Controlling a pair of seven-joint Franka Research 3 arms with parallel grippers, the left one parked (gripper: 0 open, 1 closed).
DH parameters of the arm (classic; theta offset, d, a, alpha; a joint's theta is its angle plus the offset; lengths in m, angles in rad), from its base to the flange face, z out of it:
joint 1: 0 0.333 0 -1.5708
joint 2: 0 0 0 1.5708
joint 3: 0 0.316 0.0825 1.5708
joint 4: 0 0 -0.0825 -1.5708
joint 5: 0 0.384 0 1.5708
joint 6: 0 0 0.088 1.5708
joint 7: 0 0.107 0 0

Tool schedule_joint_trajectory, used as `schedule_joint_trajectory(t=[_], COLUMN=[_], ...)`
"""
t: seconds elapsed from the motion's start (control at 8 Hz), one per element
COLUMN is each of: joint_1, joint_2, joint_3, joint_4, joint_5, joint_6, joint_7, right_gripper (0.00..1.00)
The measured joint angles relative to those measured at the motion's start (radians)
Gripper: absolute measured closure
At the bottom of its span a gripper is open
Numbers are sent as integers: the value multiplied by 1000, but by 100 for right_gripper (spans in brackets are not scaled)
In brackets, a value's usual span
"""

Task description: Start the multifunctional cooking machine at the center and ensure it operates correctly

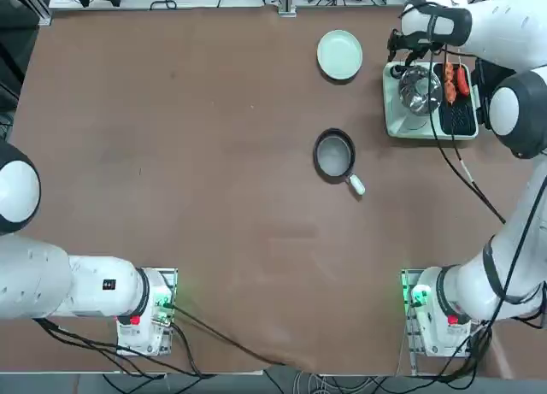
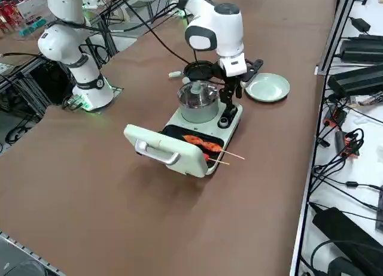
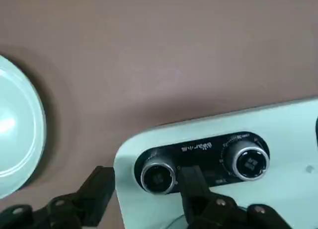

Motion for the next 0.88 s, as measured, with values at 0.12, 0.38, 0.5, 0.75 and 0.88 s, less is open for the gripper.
schedule_joint_trajectory(t=[0.12, 0.38, 0.5, 0.75, 0.88], joint_1=[0, 0, 0, 0, 0], joint_2=[5, 18, 22, 23, 23], joint_3=[0, 0, 0, 0, 0], joint_4=[0, 0, 0, 0, 0], joint_5=[0, 0, 0, 0, 0], joint_6=[0, 0, 0, 0, 0], joint_7=[24, 54, 59, 60, 60], right_gripper=[19, 24, 25, 28, 31])
